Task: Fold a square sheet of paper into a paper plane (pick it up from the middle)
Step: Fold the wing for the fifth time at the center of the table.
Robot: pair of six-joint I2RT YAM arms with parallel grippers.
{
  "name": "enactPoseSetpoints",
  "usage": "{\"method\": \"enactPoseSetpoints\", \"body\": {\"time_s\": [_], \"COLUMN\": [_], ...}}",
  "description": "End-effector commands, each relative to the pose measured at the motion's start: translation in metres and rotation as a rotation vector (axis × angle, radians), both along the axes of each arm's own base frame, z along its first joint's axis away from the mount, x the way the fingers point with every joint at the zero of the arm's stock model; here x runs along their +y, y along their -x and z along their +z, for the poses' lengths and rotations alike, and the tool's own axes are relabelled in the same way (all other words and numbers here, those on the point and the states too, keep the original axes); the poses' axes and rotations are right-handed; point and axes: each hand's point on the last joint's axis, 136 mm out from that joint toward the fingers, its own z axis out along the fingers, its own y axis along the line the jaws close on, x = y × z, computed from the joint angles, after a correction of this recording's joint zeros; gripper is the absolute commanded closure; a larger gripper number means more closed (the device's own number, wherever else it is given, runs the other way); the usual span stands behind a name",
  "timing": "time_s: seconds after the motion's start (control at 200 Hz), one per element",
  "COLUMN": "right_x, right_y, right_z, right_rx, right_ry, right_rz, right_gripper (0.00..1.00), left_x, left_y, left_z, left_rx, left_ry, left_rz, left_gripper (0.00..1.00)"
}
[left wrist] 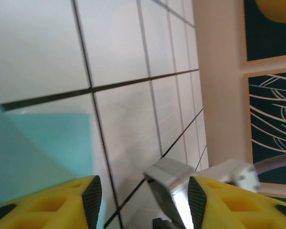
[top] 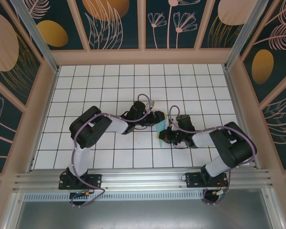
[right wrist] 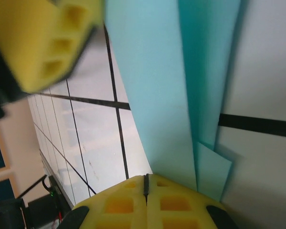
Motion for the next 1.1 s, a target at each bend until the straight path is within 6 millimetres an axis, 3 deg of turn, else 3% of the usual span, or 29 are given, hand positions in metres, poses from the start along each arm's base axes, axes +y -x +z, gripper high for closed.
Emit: {"method": "enactPoseSetpoints", "body": {"time_s": [0.0,0.145,0.275,0.47,0.736,0.851,1.096], "right_x": [-0.021,-0.015,-0.015,-0.015,-0.017,-0.017,-0.021], "right_y": [0.048,0.056,0.057,0.054,0.051,0.053,0.059], "right_z": [-0.04,-0.035,-0.036,-0.044,-0.047,-0.049,-0.053], "right_rx": [0.149,0.125,0.116,0.14,0.146,0.156,0.196], "right_ry": [0.121,0.09,0.098,0.108,0.111,0.113,0.123], "right_rz": [0.1,0.193,0.227,0.22,0.204,0.205,0.195], "right_gripper": [1.0,1.0,1.0,1.0,1.0,1.0,1.0], "left_x": [0.018,0.041,0.051,0.035,0.028,0.022,0.03], "left_y": [-0.008,0.003,0.019,0.039,0.03,0.024,0.007], "left_z": [0.038,0.045,0.041,0.041,0.006,0.0,-0.032], "left_rx": [-0.118,-0.138,-0.122,-0.108,-0.063,-0.066,-0.053], "left_ry": [0.002,-0.024,-0.002,0.071,0.02,0.011,-0.107], "left_rz": [0.068,0.115,0.098,-0.03,-0.025,-0.027,0.035], "left_gripper": [0.43,0.42,0.49,0.54,0.55,0.55,0.55]}}
